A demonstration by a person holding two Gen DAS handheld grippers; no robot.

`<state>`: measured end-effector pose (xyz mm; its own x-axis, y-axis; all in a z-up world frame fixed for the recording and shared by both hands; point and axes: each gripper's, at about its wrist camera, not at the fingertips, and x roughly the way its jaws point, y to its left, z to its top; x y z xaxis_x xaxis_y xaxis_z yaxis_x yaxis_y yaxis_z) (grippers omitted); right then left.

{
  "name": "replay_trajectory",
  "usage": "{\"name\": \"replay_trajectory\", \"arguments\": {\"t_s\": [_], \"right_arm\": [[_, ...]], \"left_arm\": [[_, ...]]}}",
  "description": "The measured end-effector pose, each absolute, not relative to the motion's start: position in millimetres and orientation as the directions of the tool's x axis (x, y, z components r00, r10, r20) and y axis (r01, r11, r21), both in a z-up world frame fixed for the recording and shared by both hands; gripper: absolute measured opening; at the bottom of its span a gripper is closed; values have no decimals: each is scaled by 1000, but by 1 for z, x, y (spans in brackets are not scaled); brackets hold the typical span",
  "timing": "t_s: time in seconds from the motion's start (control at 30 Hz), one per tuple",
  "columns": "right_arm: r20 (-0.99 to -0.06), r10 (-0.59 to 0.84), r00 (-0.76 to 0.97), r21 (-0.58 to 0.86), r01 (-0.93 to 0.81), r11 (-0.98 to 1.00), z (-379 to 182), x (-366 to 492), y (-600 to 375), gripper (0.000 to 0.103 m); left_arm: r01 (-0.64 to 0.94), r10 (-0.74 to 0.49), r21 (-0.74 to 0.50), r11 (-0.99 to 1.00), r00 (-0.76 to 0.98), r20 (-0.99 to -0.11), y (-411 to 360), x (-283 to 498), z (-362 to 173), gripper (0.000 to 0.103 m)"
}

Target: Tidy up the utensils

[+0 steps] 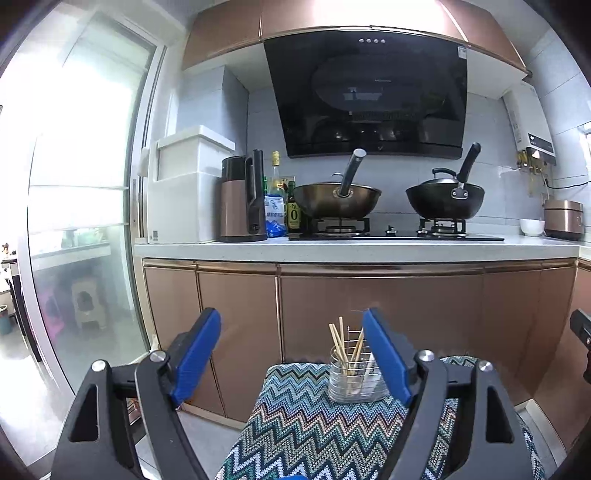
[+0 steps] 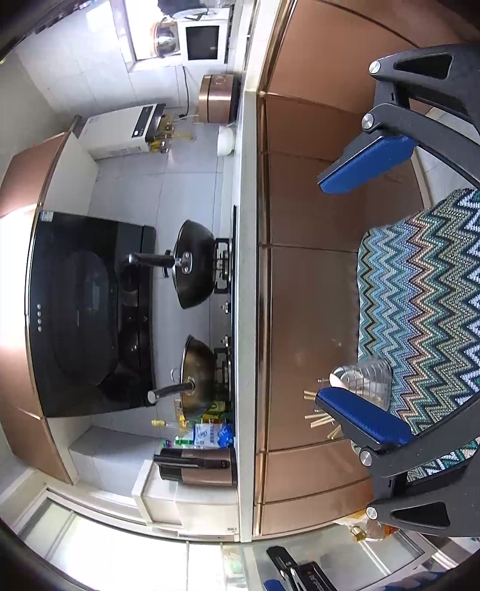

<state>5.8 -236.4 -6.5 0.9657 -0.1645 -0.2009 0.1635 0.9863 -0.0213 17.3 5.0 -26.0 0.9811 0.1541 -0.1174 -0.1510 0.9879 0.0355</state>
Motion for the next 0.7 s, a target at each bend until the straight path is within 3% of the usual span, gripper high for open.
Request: {"name": "replay_trajectory", "arguments": {"t_s": [0.7], "right_arm": [[-194, -225, 955, -72, 215, 974, -1, -2, -235, 103]], "left_arm": [[-180, 178, -5, 984, 979, -99, 25, 8, -22, 78]]}}
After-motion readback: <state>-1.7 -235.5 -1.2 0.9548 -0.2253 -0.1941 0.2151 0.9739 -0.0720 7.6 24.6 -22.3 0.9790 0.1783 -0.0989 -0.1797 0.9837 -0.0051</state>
